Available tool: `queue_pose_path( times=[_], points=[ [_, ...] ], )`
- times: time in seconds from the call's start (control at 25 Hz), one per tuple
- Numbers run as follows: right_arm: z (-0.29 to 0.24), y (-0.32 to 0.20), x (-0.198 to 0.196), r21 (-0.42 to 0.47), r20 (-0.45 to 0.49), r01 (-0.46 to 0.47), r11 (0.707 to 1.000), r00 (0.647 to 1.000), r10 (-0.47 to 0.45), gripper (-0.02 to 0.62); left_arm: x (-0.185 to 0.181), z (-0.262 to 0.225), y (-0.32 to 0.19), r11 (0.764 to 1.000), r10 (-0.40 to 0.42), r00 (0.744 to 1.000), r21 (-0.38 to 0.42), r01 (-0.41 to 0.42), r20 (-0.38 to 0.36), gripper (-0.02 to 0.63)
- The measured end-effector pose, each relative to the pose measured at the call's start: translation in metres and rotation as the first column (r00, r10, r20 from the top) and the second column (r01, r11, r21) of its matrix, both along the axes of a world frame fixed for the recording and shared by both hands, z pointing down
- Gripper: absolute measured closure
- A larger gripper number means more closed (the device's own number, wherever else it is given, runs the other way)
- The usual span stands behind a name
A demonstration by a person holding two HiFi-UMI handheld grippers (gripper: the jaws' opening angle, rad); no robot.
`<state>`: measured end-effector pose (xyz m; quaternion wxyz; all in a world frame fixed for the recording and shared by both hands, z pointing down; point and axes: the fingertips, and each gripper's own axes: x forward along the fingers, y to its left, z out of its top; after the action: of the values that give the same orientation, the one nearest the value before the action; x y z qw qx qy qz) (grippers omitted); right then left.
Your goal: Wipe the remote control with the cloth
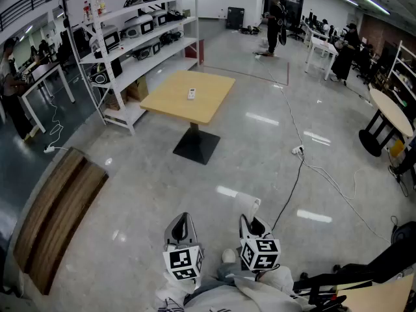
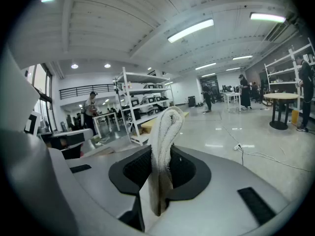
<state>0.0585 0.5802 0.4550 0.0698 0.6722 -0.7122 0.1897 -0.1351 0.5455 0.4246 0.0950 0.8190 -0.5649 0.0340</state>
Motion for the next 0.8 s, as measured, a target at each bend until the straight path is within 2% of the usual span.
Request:
queue_pose_path(
  times=[0.36,0.8],
  points=[
    [0.006,-0.069,0.004,-0.005,-0.01,0.021,1.0,1.0,-0.021,0.506,0.001,0.008,-0.063,1.0,-0.02,1.0,0.0,0.02,-0.013,0.604],
    [-0.002,-0.198,0.019,0.016,-0.003,0.085,0.996,0.996,-0.085,0.506,0.016,0.003,-0.182,0.998,-0.066,0.998,0.006,0.066,0.007,0.604]
  ],
)
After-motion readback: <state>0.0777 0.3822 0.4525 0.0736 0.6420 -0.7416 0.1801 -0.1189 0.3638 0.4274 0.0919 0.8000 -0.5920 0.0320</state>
